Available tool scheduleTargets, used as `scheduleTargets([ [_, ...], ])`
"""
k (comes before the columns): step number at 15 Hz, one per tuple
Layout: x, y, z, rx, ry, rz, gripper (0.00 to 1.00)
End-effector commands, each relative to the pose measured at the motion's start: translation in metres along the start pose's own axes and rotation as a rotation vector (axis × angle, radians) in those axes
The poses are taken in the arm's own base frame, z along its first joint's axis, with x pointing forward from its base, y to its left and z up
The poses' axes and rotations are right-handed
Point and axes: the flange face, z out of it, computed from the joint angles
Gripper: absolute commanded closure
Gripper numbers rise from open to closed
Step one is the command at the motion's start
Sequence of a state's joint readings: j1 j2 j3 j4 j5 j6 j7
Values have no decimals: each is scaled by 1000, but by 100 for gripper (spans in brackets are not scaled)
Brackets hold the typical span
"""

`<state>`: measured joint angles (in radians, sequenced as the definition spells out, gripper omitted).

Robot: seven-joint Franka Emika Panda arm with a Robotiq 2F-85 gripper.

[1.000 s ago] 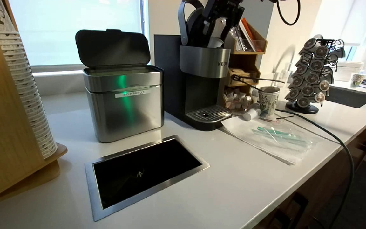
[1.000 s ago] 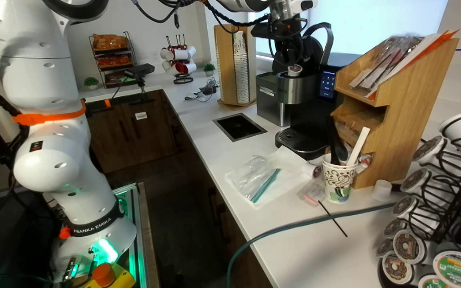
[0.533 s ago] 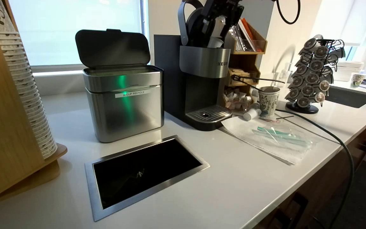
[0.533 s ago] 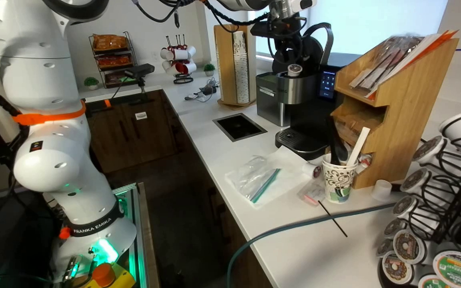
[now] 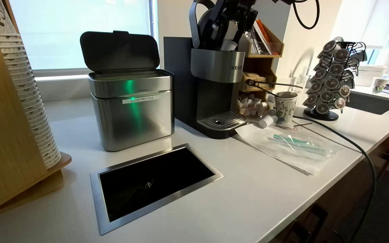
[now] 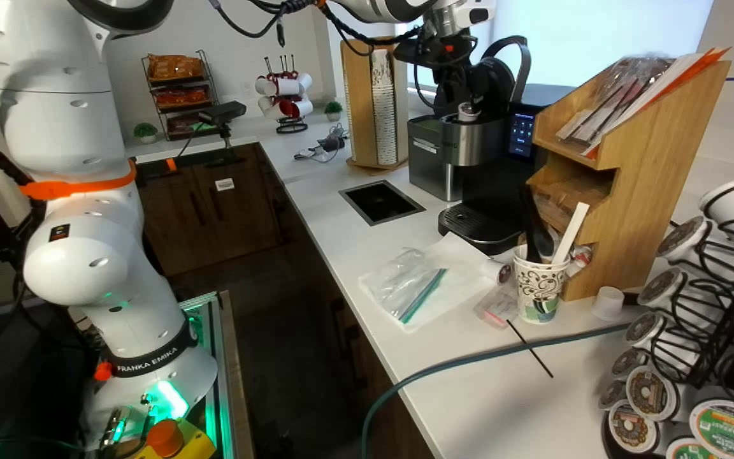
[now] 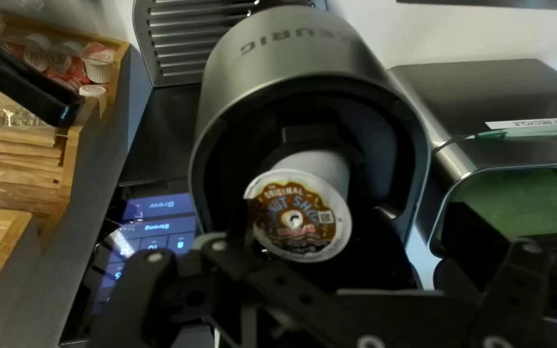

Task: Put the coffee pod in the coffee maker

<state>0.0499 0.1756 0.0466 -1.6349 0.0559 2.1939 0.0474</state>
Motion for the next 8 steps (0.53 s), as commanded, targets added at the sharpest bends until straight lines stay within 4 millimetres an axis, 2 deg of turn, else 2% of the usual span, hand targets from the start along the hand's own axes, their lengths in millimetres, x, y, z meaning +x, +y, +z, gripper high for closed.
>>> scheduleTargets([
  [1, -14, -5, 0, -3, 3, 47, 0],
  [8, -11, -16, 2, 90, 58, 44, 0],
])
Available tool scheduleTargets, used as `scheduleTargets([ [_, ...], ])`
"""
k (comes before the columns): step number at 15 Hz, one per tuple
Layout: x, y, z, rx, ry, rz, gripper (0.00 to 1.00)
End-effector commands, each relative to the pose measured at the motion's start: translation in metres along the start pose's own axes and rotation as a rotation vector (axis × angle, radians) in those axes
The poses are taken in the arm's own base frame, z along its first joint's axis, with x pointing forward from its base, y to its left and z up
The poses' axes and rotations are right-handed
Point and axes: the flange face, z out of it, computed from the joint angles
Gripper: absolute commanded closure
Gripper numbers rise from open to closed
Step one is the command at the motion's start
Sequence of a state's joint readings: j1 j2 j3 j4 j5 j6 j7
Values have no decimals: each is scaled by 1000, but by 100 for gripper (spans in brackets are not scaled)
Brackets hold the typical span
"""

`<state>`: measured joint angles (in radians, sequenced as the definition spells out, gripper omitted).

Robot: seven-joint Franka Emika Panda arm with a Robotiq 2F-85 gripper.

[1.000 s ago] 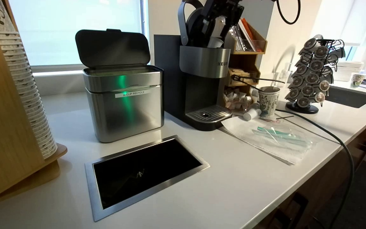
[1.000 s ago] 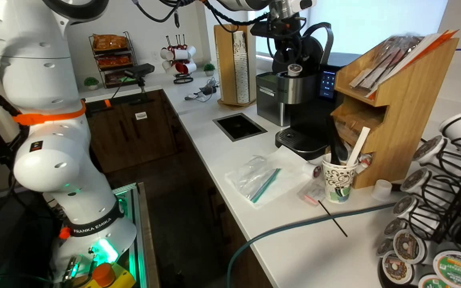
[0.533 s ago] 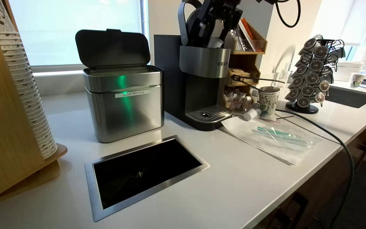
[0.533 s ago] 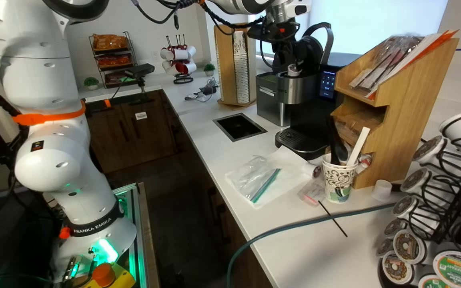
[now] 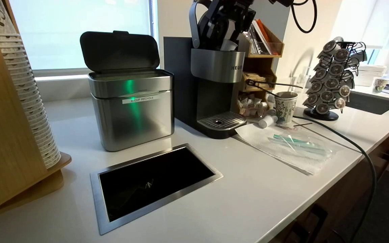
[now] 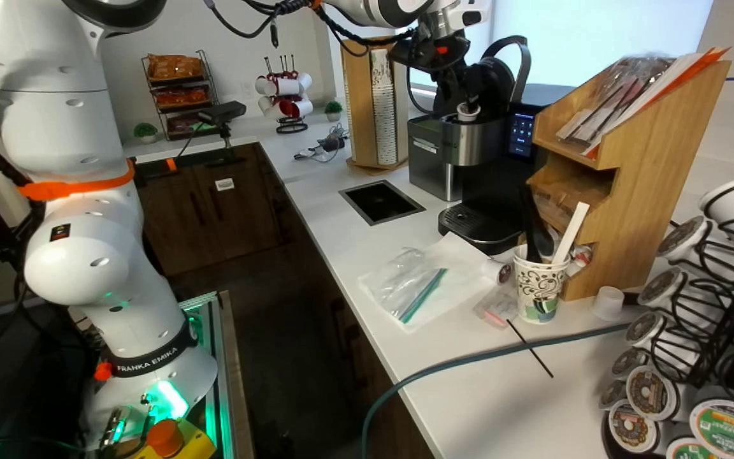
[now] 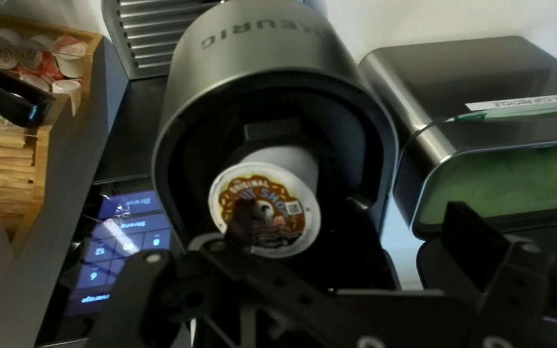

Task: Put the coffee pod in the coffee maker

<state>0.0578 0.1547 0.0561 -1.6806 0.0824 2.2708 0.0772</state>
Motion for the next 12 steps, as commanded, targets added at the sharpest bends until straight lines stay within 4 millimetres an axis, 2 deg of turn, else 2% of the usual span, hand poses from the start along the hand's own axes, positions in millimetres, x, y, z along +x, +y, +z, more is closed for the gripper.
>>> scheduleTargets([
  [1, -8, -5, 5, 76, -13, 26, 0],
  [8, -3, -1, 9, 136, -16, 45, 0],
  [12, 0, -9, 14, 192, -5, -15, 0],
])
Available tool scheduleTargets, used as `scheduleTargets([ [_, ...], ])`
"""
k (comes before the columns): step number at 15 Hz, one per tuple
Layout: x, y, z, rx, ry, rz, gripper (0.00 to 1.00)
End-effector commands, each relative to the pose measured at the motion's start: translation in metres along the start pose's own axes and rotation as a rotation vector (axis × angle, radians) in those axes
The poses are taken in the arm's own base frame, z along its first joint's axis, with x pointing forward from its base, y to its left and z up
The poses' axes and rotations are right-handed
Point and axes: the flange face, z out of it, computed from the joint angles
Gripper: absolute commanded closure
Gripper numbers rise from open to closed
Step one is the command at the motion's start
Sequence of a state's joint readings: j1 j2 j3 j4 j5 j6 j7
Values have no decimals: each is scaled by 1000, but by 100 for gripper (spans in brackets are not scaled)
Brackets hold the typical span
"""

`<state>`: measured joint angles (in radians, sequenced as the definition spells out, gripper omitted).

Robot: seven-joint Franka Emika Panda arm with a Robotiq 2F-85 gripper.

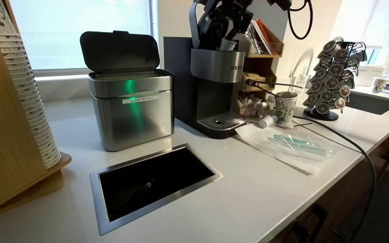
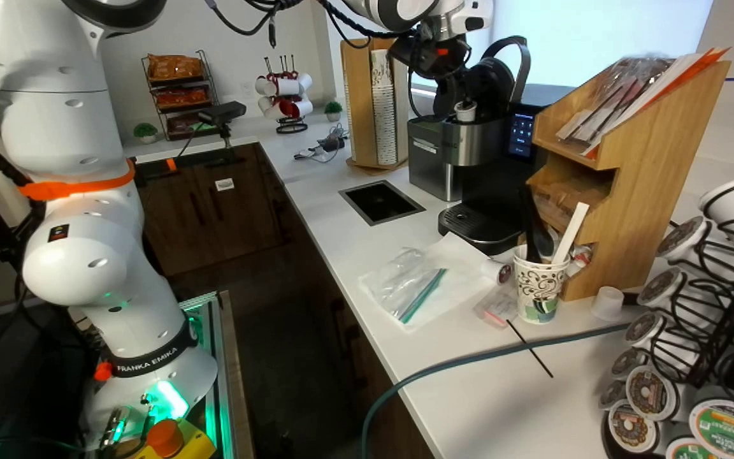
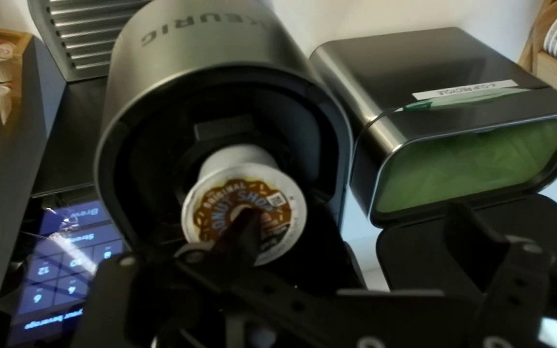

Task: Put the coffee pod in the coffee maker

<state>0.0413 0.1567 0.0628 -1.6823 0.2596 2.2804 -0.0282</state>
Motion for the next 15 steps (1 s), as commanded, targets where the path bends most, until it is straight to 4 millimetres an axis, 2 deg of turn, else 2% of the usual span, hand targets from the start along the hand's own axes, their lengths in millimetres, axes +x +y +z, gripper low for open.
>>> scheduleTargets([
  [1, -2, -12, 20, 74, -27, -49, 0],
  [4, -3, -11, 31, 7, -30, -61, 0],
  [6, -2, -9, 27, -7, -8, -73, 0],
  [11, -9, -29, -1, 18, 20, -183, 0],
  [13, -14, -33, -17, -46, 32, -217, 0],
  [15, -15, -34, -23, -75, 38, -244, 0],
])
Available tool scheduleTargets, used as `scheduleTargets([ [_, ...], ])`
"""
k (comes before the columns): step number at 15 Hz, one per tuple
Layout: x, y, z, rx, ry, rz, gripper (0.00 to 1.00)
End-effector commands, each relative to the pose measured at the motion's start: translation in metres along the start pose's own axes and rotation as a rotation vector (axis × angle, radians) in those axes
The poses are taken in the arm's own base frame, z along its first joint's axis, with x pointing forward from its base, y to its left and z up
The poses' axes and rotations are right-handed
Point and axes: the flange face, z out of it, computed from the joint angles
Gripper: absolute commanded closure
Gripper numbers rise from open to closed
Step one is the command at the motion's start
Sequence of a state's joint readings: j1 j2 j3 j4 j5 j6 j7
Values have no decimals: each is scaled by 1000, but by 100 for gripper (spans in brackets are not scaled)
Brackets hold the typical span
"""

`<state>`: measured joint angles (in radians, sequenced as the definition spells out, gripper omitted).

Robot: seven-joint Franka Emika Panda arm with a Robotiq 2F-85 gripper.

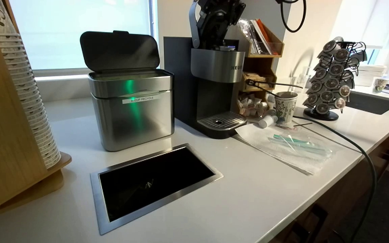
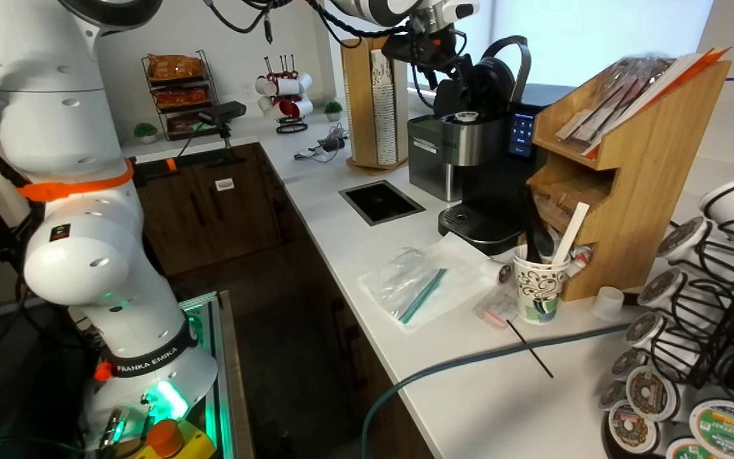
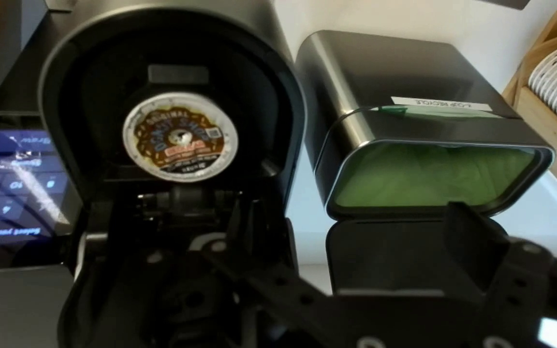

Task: Put the coffee pod in the coffee maker

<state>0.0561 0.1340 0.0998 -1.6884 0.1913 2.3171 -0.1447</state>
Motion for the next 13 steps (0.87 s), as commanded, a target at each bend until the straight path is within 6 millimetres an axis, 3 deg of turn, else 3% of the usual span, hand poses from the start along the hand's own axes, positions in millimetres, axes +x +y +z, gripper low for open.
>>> scheduleTargets([
  [1, -13, -8, -17, -41, 0, -57, 0],
  [3, -22, -21, -35, -26, -31, -123, 0],
  [6, -51, -36, -77, -48, -147, -211, 0],
  [11, -90, -23, -153, -347, -148, -169, 0],
  [12, -63, -27, -136, -257, -141, -190, 0],
  [13, -71, -25, -149, -295, -133, -184, 0],
])
